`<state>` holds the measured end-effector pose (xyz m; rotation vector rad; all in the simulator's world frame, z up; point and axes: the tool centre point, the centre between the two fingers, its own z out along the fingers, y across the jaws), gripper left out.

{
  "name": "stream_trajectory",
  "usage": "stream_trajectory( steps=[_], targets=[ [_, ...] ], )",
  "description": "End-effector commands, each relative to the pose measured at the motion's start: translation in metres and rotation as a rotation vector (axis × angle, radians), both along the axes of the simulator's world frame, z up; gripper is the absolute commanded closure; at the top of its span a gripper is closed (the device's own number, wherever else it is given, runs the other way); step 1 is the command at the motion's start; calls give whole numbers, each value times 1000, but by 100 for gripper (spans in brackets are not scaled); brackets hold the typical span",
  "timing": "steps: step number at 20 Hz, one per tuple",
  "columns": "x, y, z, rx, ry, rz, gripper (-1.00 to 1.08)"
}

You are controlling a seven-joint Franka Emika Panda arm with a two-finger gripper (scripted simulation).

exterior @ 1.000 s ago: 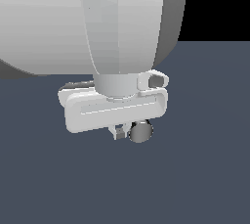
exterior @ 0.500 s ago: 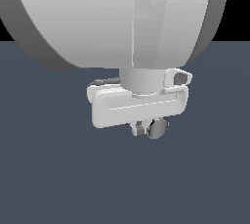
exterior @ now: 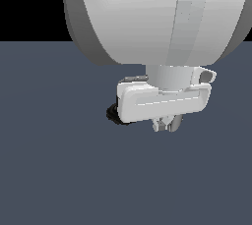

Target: Turn on the faucet by rotating a designated handle.

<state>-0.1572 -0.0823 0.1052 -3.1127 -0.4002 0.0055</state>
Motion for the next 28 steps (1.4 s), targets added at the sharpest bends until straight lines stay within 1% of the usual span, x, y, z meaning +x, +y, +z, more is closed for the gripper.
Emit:
stream_trajectory(
  steps=[1,16,17,18,28],
  targets=[
    [12,-1,-3,-3,-4,29,108],
    [34,-59,-3,-3,-4,30,108],
    [34,-59,-3,-3,-4,30,108],
    [35,-49,0,-1,-9,43,108],
    [66,-65,0,-1,-8,41,108]
  ],
)
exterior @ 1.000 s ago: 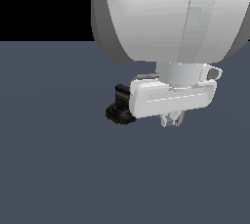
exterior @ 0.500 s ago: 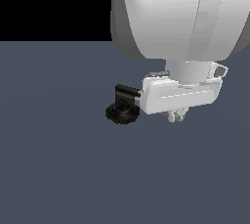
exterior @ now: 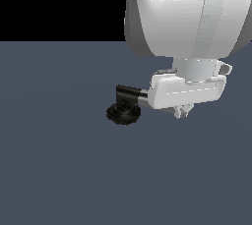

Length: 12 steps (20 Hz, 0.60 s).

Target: Turn on the faucet by rotating a designated handle.

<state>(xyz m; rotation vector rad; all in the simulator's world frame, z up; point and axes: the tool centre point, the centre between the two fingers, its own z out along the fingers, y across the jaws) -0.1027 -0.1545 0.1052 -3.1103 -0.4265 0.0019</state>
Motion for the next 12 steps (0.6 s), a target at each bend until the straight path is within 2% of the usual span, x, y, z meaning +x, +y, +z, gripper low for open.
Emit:
stream_trajectory(
  steps=[1,12],
  targets=[
    [15,6,-1,-1,-5,23,108],
    [49,-12,-1,-1,-4,21,108]
  ],
)
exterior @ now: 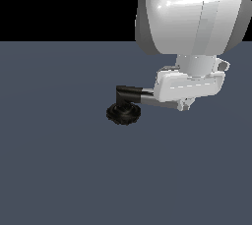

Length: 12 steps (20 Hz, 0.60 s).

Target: Turn on the faucet by rotating a designated handle.

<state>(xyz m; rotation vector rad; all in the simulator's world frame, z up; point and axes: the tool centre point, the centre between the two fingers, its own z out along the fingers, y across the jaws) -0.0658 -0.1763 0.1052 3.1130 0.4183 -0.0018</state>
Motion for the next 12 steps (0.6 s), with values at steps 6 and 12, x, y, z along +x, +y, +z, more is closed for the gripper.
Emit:
stream_trajectory(
  steps=[6,12],
  targets=[
    [30,1,-2,2,-3,25,108],
    [47,-8,-2,1,-3,23,108]
  ],
)
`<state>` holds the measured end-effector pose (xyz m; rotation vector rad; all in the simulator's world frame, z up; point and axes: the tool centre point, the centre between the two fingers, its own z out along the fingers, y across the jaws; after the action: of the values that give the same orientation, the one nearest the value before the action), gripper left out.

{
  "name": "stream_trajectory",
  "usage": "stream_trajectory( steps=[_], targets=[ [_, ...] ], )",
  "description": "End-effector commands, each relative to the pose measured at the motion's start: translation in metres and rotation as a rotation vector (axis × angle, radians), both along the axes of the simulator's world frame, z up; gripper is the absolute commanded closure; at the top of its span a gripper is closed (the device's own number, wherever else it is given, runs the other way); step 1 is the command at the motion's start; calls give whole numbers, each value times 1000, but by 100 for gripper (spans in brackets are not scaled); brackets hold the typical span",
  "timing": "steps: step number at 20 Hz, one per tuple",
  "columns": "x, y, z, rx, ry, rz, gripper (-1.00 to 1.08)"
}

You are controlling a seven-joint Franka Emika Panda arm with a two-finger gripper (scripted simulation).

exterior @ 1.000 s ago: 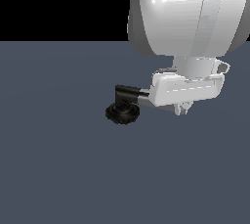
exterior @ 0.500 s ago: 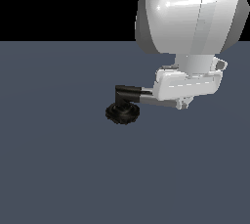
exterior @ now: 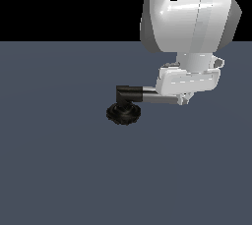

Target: Turn on the faucet by rotating a designated handle.

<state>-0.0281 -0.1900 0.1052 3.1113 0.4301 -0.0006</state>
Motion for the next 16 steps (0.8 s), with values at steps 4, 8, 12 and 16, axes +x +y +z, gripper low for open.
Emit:
stream_trajectory(
  steps=[4,8,12,16],
  targets=[
    [20,0,-2,1,-2,15,108],
    [31,-6,-2,1,-1,14,108],
    [42,-11,-3,1,-1,13,108],
    [53,-17,-3,1,-1,12,108]
  ],
)
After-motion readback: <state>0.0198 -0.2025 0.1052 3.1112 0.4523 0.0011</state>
